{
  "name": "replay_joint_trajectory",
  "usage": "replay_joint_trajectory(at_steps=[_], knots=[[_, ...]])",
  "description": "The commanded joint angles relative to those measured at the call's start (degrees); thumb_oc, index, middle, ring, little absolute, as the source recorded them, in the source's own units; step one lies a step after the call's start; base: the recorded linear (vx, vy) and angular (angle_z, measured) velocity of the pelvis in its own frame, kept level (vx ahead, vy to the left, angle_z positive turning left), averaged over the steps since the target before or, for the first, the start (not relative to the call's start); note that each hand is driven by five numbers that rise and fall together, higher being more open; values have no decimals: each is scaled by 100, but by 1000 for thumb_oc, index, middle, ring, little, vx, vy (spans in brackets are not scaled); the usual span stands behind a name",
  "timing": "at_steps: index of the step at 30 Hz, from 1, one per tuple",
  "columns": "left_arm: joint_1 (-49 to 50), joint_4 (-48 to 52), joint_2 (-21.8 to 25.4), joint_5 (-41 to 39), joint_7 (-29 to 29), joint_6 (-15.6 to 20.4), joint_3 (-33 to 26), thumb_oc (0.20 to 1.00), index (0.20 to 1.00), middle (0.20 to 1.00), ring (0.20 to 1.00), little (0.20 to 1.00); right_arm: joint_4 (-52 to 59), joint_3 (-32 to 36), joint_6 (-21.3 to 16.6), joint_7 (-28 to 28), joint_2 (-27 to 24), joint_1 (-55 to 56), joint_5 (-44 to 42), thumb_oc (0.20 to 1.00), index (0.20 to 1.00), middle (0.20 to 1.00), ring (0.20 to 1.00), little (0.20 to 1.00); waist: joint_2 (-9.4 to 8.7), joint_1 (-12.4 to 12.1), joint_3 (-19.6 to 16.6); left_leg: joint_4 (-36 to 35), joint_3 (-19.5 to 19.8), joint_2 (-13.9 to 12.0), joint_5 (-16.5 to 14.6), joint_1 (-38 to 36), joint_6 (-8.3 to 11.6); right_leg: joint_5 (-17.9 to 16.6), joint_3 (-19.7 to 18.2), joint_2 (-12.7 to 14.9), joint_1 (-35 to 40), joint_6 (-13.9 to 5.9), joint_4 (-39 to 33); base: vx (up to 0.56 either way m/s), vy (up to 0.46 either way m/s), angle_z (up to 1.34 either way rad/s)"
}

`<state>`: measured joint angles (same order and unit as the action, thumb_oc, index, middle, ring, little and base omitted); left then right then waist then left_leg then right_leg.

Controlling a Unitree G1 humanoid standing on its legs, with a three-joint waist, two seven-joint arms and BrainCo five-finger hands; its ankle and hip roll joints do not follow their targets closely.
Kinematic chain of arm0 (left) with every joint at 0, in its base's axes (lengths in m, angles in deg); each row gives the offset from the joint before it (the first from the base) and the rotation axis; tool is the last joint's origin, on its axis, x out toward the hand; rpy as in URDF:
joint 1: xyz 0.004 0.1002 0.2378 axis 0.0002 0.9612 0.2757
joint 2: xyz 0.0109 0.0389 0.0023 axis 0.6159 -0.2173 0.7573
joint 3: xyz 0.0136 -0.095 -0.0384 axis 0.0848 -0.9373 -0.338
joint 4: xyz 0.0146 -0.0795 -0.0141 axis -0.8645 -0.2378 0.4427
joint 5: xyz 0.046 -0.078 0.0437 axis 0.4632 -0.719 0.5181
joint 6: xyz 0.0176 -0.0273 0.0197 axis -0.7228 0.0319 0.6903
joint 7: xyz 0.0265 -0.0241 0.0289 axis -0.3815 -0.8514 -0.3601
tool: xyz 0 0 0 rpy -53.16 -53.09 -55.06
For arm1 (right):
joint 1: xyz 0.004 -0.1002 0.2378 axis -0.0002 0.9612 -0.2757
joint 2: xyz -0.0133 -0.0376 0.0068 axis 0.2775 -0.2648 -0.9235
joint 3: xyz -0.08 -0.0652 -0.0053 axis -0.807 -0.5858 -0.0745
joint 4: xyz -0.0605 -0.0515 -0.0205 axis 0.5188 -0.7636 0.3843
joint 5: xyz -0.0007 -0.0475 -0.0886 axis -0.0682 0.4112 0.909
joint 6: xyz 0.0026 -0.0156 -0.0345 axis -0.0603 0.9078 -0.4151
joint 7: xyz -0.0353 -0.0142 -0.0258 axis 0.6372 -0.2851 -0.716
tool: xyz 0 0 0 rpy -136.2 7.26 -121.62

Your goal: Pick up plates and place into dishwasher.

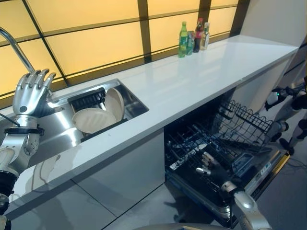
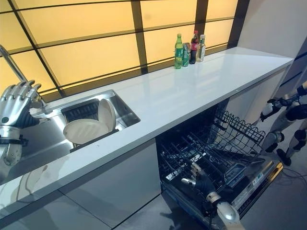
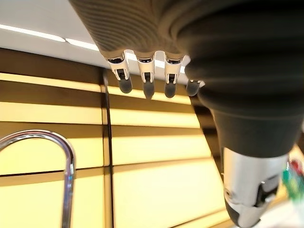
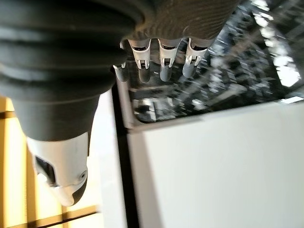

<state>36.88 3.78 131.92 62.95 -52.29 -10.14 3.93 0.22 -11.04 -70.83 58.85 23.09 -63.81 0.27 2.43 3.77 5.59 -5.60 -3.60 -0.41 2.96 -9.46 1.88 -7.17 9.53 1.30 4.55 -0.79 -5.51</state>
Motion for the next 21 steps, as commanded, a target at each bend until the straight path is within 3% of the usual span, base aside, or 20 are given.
replay_joint_trajectory(at_steps=[1, 12, 21], knots=[[-380, -239, 196, 500, 180, -304, 74, 1000, 1000, 1000, 1000, 1000, 684, 82, -478, 125, -297, -635, -413, 1000, 1000, 1000, 1000, 1000, 81, 192, 392, 195, -161, 157, -668, 24, -162, 710, -231, 348, 226, -524, 196, 4, 96, -15], [-960, -1049, -43, 1124, 907, -358, 942, 1000, 1000, 1000, 1000, 1000, 879, 152, -451, 179, -638, -989, -719, 1000, 1000, 1000, 1000, 1000, 105, 287, 443, 237, -268, 221, -604, 184, -180, 608, -285, 395, 88, -567, 143, -1, 74, -7], [-1271, -1392, -104, 1505, 1674, -615, 1461, 1000, 1000, 1000, 1000, 1000, 876, 90, -594, 77, -850, -1133, -828, 1000, 1000, 1000, 1000, 1000, 90, 340, 601, 288, -337, 230, -545, 392, -182, 524, -302, 412, -126, -598, 159, -63, 33, -4]])
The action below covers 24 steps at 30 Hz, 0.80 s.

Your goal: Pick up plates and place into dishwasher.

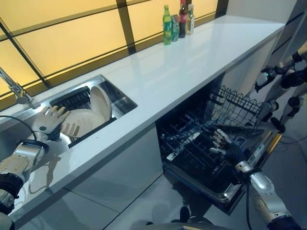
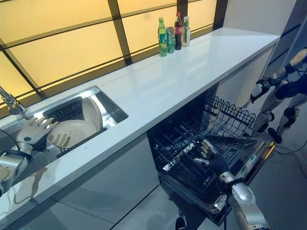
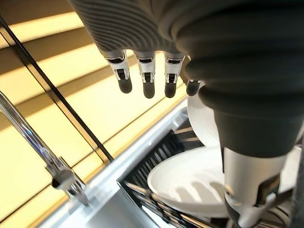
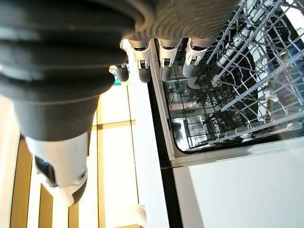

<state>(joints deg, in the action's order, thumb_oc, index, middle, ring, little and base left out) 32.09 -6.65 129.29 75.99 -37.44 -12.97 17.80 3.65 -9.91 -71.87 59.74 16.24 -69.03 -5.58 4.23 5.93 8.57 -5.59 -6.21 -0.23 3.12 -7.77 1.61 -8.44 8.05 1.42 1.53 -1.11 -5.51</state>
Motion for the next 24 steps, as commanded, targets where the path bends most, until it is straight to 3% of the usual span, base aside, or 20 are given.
replay_joint_trajectory(at_steps=[1, 10, 18, 19, 21, 23, 24], knots=[[-784, -361, 165, 203, 239, -347, 89, 1000, 1000, 1000, 1000, 1000, 539, -30, -494, -20, -179, -615, -249, 1000, 1000, 1000, 1000, 1000, -94, 121, 307, 286, -77, 213, -558, 231, -154, 645, -154, 399, 169, -568, 156, -52, -5, -2], [-989, -589, 92, 344, -80, -91, 214, 1000, 1000, 1000, 1000, 1000, 451, -94, -607, -45, -259, -680, -285, 1000, 1000, 1000, 1000, 1000, -141, 111, 362, 326, -87, 185, -526, 317, -135, 639, -97, 404, 107, -566, 192, -18, -5, -1], [-1233, -918, 5, 327, 73, -229, 457, 1000, 1000, 1000, 1000, 1000, 395, -70, -637, -259, -437, -983, -443, 1000, 1000, 1000, 1000, 1000, -189, 128, 537, 369, -101, 165, -498, 488, -125, 608, -154, 376, -72, -545, 233, -61, 26, -1], [-1250, -954, -12, 318, 91, -255, 470, 853, 853, 853, 853, 853, 385, -64, -653, -305, -429, -986, -455, 1000, 1000, 1000, 1000, 1000, -201, 135, 561, 377, -106, 163, -495, 507, -124, 602, -160, 374, -96, -549, 242, -43, 20, -6], [-1290, -1025, -18, 350, 117, -281, 494, 768, 768, 768, 768, 768, 362, -29, -691, -317, -424, -972, -488, 1000, 1000, 1000, 1000, 1000, -219, 149, 594, 384, -120, 156, -488, 535, -124, 594, -163, 375, -125, -551, 247, -35, 21, -6], [-1348, -1082, -8, 338, 140, -287, 515, 576, 576, 576, 576, 576, 341, 10, -729, -303, -441, -962, -555, 1000, 1000, 1000, 1000, 1000, -237, 165, 618, 392, -134, 150, -484, 561, -127, 588, -172, 375, -156, -552, 258, -25, 20, -7], [-1383, -1099, -3, 331, 172, -295, 532, 523, 523, 523, 523, 523, 335, 28, -763, -298, -434, -955, -559, 1000, 1000, 1000, 1000, 1000, -245, 175, 638, 401, -141, 147, -483, 576, -130, 585, -171, 378, -172, -551, 265, -26, 20, -7]])
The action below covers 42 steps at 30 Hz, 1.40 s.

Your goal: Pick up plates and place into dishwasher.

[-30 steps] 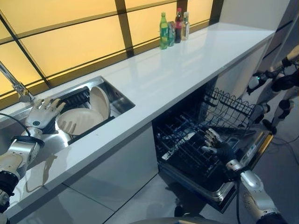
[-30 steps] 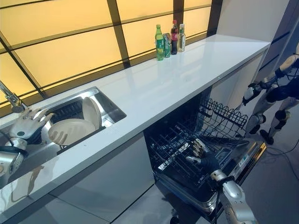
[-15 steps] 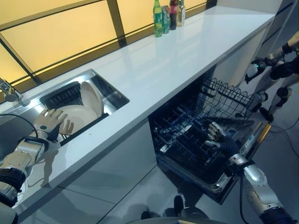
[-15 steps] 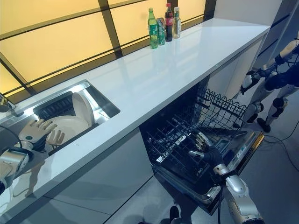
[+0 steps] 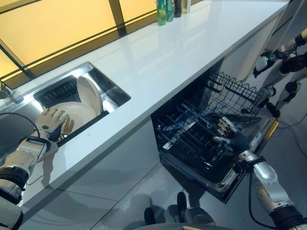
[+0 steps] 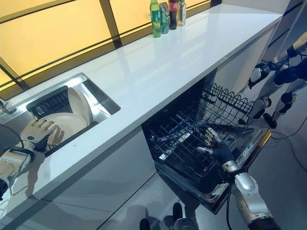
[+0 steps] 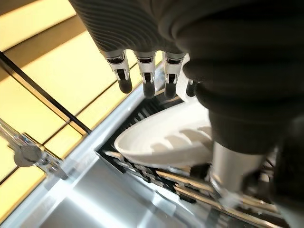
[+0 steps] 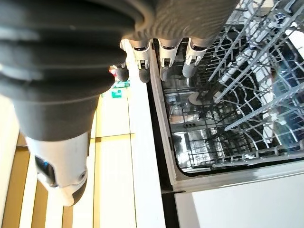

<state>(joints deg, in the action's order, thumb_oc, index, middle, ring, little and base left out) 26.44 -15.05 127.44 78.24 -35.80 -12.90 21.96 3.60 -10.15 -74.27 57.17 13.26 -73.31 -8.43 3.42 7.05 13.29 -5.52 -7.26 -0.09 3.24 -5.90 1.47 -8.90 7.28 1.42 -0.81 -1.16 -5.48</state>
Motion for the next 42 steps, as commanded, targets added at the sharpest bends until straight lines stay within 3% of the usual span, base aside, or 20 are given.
replay_joint_trajectory(at_steps=[1, 2, 3, 12, 21, 26, 33, 42], knots=[[-844, -267, 183, 122, 68, -316, 131, 492, 492, 492, 492, 492, 349, 73, -545, -38, -141, -526, -295, 1000, 1000, 1000, 1000, 1000, -170, 68, 175, 396, -39, 134, -491, 404, -120, 628, -96, 375, 41, -544, 266, -30, 17, -6], [-860, -277, 178, 110, 87, -345, 148, 435, 435, 435, 435, 435, 355, 78, -563, -41, -146, -540, -312, 1000, 1000, 1000, 1000, 1000, -174, 68, 187, 398, -36, 134, -490, 419, -119, 625, -99, 373, 23, -544, 272, -35, 20, -4], [-894, -299, 174, 135, 130, -354, 164, 206, 206, 206, 206, 206, 379, 89, -588, -59, -165, -562, -332, 1000, 1000, 1000, 1000, 1000, -180, 72, 206, 400, -37, 136, -487, 442, -119, 622, -101, 373, -2, -544, 276, -36, 20, -3], [-1051, -536, 227, 105, 247, -364, 204, 200, 200, 200, 200, 200, 525, 205, -708, -83, -205, -679, -450, 1000, 1000, 1000, 1000, 1000, -216, 83, 327, 446, -23, 137, -477, 587, -122, 599, -127, 373, -168, -542, 330, -26, 16, -2], [-1085, -320, 273, 59, -352, -481, 119, 200, 200, 200, 200, 200, 599, 177, -795, 19, -134, -622, -559, 1000, 1000, 1000, 1000, 1000, -230, 36, 270, 436, 18, 156, -478, 583, -119, 610, -58, 395, -160, -552, 334, 4, -8, 0], [-1124, 38, 297, 18, -671, -358, 62, 200, 200, 200, 200, 200, 615, 135, -815, 107, -45, -551, -584, 1000, 1000, 1000, 1000, 1000, -205, -5, 161, 411, 51, 171, -489, 506, -107, 631, 17, 416, -64, -557, 314, 32, -44, 2], [-986, 928, 450, 443, -320, -251, -7, 200, 200, 200, 200, 200, 765, 107, -871, 107, 84, -447, -623, 1000, 1000, 1000, 1000, 1000, -142, -101, -59, 345, 137, 188, -507, 352, -85, 663, 132, 436, 126, -579, 248, 37, -70, 8], [-859, 1787, 864, 690, 603, -141, -60, 200, 200, 200, 200, 200, 981, -72, -1006, 188, 139, -426, -719, 1000, 1000, 1000, 1000, 1000, -15, -216, -358, 291, 189, 195, -530, 141, -60, 692, 244, 459, 366, -595, 188, 29, -89, 7]])
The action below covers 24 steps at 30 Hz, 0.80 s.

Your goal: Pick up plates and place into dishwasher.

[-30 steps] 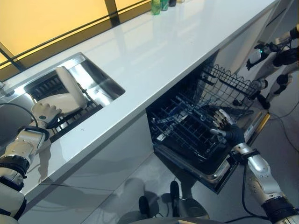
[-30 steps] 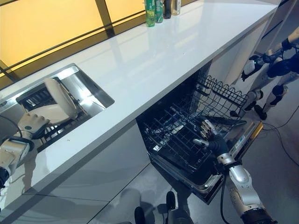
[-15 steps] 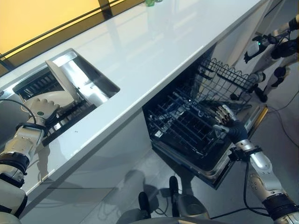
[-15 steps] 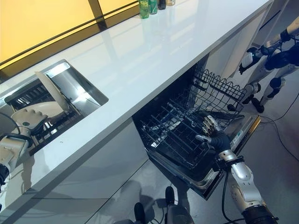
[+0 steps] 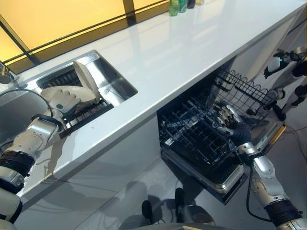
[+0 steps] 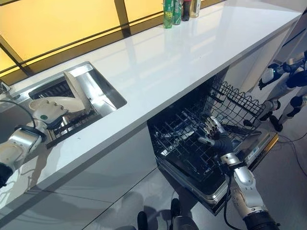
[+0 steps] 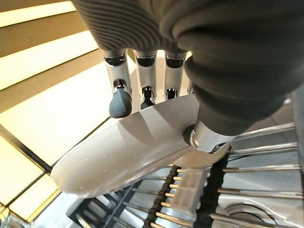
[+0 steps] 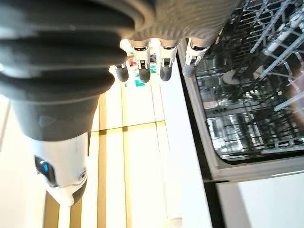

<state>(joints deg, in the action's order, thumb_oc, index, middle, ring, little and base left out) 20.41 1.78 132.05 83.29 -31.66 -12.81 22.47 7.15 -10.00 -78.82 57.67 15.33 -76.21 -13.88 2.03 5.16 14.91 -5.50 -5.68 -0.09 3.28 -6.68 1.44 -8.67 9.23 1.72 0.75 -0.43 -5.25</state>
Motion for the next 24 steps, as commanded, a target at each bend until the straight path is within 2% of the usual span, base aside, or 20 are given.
replay_joint_trajectory(at_steps=[1, 8, 13, 18, 24], knots=[[-284, 137, 427, 173, 267, -164, -92, 200, 200, 200, 200, 200, 656, -120, -582, 123, -84, -172, -152, 1000, 1000, 1000, 1000, 1000, 134, -38, -535, 290, 37, 195, -536, 203, -54, 672, 58, 429, 233, -670, 162, 9, -83, 1], [-608, 404, 586, -372, 727, -291, 159, 200, 200, 200, 200, 200, 882, -459, -853, -455, -363, -823, 713, 1000, 1000, 1000, 1000, 1000, 219, -213, -647, 284, 161, 209, -540, 103, -37, 706, 117, 424, 395, -654, 151, 1, -66, 4], [-848, 612, 536, -526, 943, -308, 267, 200, 200, 200, 200, 200, 902, -591, -779, -916, -497, -1485, 1138, 1000, 1000, 1000, 1000, 1000, 202, -375, -692, 284, 272, 208, -550, 61, -31, 731, 217, 423, 502, -631, 134, 2, -69, 6], [-1078, 1002, 535, -804, 1142, -237, 237, 200, 200, 200, 200, 200, 1024, -731, -842, -1463, -715, -2135, 2128, 1000, 1000, 1000, 1000, 1000, 163, -576, -780, 266, 419, 210, -546, 46, -26, 753, 341, 425, 594, -616, 106, 1, -64, 17], [-1403, 1384, 516, -1368, 585, -19, 177, 200, 200, 200, 200, 200, 1067, -949, -771, -2184, -976, -2990, 3406, 1000, 1000, 1000, 1000, 1000, 88, -773, -844, 247, 582, 223, -544, 43, -18, 784, 439, 415, 665, -592, 82, 2, -53, 11]])
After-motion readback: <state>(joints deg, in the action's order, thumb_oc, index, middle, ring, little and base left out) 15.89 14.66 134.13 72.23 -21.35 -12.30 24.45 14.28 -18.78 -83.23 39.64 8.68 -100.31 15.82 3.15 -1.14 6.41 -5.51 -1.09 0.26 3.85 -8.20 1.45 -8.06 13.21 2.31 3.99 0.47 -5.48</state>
